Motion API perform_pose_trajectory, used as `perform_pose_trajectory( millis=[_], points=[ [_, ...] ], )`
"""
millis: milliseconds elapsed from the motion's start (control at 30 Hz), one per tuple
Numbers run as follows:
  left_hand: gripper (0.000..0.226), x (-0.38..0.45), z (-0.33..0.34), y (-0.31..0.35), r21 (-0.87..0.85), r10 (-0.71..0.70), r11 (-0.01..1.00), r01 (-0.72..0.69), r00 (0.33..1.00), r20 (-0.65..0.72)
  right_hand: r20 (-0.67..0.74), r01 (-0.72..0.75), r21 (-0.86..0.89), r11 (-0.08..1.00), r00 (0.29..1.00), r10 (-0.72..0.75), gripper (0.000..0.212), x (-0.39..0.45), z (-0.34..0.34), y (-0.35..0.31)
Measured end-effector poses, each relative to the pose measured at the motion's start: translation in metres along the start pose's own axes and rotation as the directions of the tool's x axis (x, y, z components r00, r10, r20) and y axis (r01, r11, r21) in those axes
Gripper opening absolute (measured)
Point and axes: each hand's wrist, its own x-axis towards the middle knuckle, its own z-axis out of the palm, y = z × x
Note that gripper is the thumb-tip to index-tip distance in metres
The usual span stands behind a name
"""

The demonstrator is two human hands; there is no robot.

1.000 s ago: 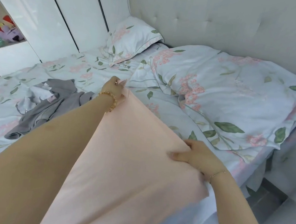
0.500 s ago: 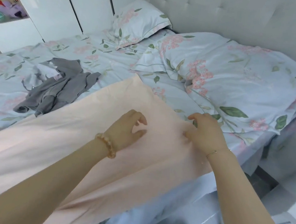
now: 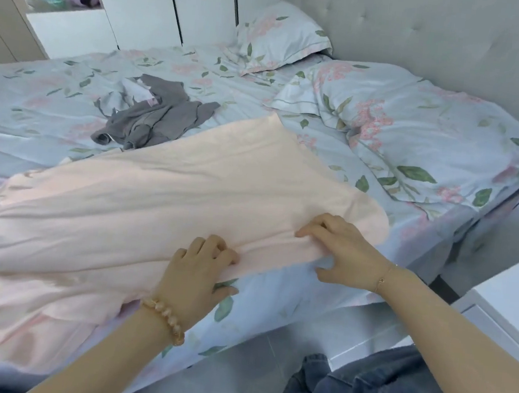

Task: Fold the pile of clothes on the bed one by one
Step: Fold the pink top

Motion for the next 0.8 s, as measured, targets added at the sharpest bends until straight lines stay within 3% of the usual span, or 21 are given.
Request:
perform_pose_trajectory(
  millis=[67, 167, 300, 433, 500, 633, 800],
  points=[
    [0.025, -0.011, 0.002, -0.001, -0.03, -0.017, 0.999, 0.014, 0.994, -0.104, -0.071, 0.021, -0.119, 0.993, 0.997, -0.03, 0.067, -0.003, 0.006, 0.004],
    [0.021, -0.024, 0.002, 0.001, -0.065, -0.036, 0.998, 0.023, 0.979, -0.202, -0.22, -0.041, -0.236, 0.971, 0.975, -0.013, 0.061, -0.008, 0.007, 0.015],
    [0.026, -0.028, -0.007, 0.009, -0.167, -0.062, 0.986, 0.025, 0.974, -0.22, -0.371, -0.187, -0.231, 0.955, 0.924, 0.092, 0.059, -0.017, -0.003, 0.036],
    [0.03, -0.034, -0.019, 0.02, -0.19, -0.1, 0.98, 0.051, 0.961, -0.259, -0.528, -0.334, 0.044, 0.941, 0.792, 0.306, 0.04, -0.031, -0.022, 0.057],
    [0.029, -0.037, -0.021, 0.021, -0.173, -0.087, 0.984, 0.044, 0.964, -0.251, -0.476, -0.336, 0.287, 0.897, 0.763, 0.438, 0.034, -0.038, -0.029, 0.061],
    [0.041, -0.036, -0.027, 0.018, -0.208, -0.099, 0.976, 0.063, 0.981, -0.169, -0.321, -0.217, 0.677, 0.704, 0.774, 0.546, 0.033, -0.041, -0.045, 0.058],
    [0.038, -0.013, -0.05, -0.008, -0.336, -0.144, 0.939, 0.078, 0.974, -0.177, -0.209, -0.149, 0.827, 0.542, 0.813, 0.543, 0.034, -0.034, -0.058, 0.061]
  ],
)
